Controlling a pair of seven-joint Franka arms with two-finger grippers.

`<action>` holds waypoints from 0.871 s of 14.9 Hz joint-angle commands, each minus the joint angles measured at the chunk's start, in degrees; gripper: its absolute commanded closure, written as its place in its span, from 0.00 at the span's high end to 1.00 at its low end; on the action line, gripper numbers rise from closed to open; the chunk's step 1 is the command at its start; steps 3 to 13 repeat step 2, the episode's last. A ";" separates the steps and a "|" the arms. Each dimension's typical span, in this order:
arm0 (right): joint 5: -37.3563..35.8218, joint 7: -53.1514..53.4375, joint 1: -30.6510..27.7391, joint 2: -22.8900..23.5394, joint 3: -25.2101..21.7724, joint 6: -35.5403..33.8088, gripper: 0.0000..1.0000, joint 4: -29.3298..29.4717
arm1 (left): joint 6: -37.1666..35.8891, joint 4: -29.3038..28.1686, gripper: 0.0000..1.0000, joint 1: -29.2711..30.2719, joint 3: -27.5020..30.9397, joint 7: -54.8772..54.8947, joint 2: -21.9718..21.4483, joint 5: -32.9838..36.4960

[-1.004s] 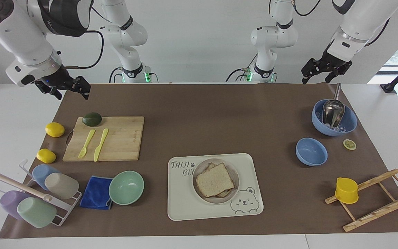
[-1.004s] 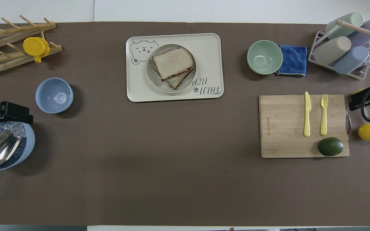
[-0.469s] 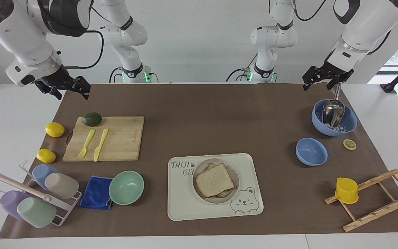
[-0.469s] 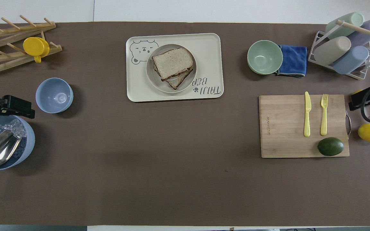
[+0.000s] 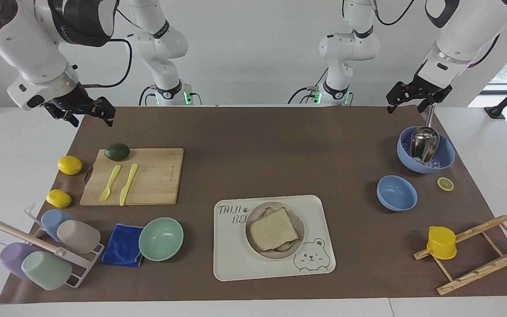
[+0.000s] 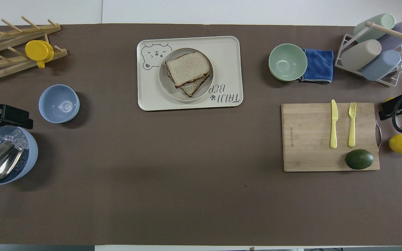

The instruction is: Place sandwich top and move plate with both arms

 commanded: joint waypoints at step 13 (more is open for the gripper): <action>0.10 0.85 -0.51 -1.06 0.56 0.12 1.00 -1.12 | -0.85 0.21 1.00 -0.46 0.31 0.65 -0.41 1.06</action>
